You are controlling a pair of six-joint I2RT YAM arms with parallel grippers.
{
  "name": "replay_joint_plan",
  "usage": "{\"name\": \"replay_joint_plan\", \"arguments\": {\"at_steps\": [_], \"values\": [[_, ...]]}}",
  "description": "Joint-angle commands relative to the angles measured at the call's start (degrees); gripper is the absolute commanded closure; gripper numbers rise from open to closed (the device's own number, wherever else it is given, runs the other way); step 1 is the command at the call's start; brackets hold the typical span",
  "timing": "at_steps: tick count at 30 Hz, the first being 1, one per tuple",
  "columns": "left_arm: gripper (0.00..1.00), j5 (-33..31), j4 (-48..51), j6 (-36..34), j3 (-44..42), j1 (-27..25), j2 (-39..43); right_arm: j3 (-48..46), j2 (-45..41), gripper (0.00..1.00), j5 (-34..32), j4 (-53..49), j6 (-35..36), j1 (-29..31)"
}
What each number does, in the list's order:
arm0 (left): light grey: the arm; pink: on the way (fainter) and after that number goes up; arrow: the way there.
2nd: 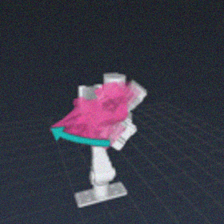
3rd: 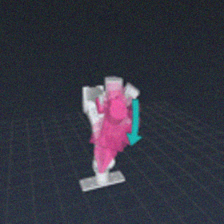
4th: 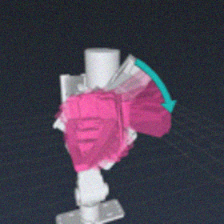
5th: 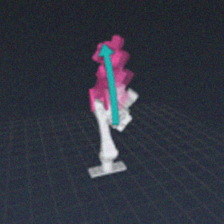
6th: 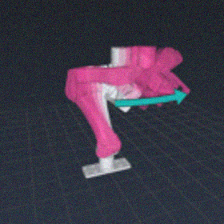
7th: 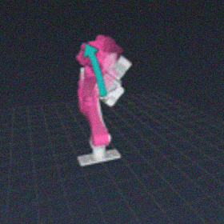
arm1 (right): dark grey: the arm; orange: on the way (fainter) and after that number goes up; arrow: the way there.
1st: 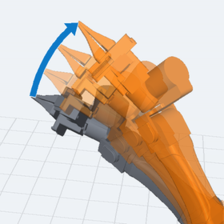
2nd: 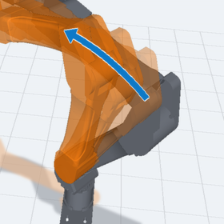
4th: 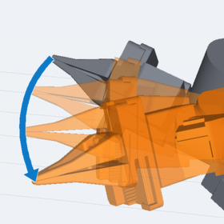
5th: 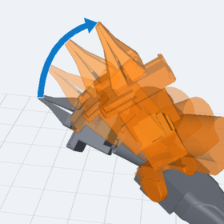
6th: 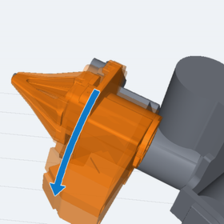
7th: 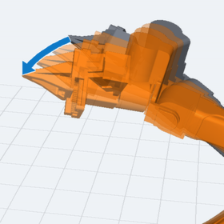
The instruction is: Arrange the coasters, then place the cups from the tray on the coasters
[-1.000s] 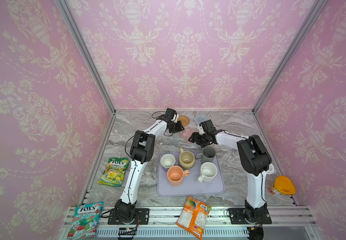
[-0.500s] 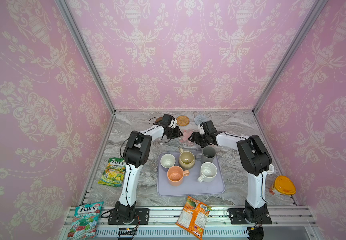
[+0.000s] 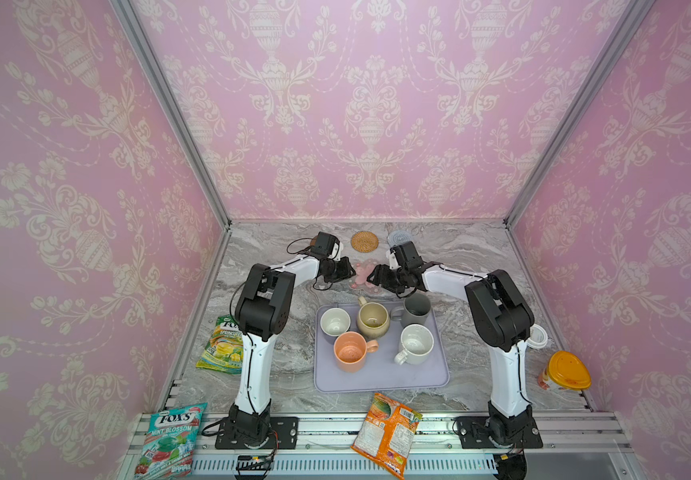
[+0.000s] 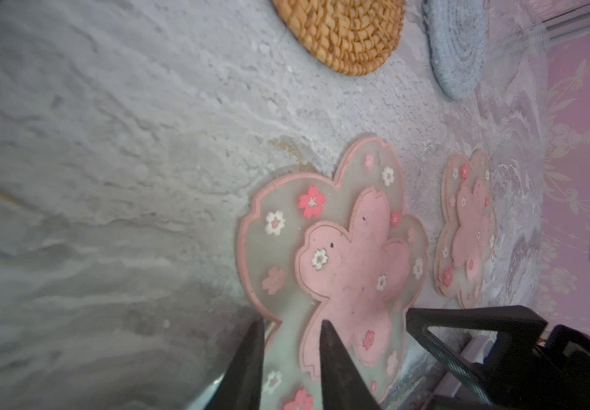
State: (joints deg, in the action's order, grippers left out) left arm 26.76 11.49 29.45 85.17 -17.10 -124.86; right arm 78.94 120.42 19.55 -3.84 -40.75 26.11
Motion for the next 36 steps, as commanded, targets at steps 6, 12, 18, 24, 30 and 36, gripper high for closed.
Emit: {"name": "replay_joint_plan", "arguments": {"at_steps": [6,12,18,24,30,36], "values": [[0.7,-1.4,4.0,0.1,-7.7,1.6,2.8,2.8,6.2,0.33,2.4,-5.6,-2.2,5.2],[0.7,-2.0,3.1,0.1,-11.5,3.4,5.5,6.9,8.4,0.32,3.0,-7.4,-1.9,7.0],[0.7,-2.5,2.6,0.1,-15.2,5.6,7.9,11.3,10.9,0.32,3.9,-9.4,-1.5,8.8],[0.7,-2.9,2.4,0.0,-17.2,7.5,9.4,15.1,13.3,0.32,4.6,-11.0,-1.7,10.9],[0.7,-3.2,2.4,0.0,-18.3,8.6,10.6,19.2,15.7,0.32,5.1,-12.5,-1.6,12.6],[0.7,-3.9,3.0,-0.1,-19.4,9.6,11.6,22.0,17.4,0.32,5.5,-13.2,-1.9,13.7]]}}
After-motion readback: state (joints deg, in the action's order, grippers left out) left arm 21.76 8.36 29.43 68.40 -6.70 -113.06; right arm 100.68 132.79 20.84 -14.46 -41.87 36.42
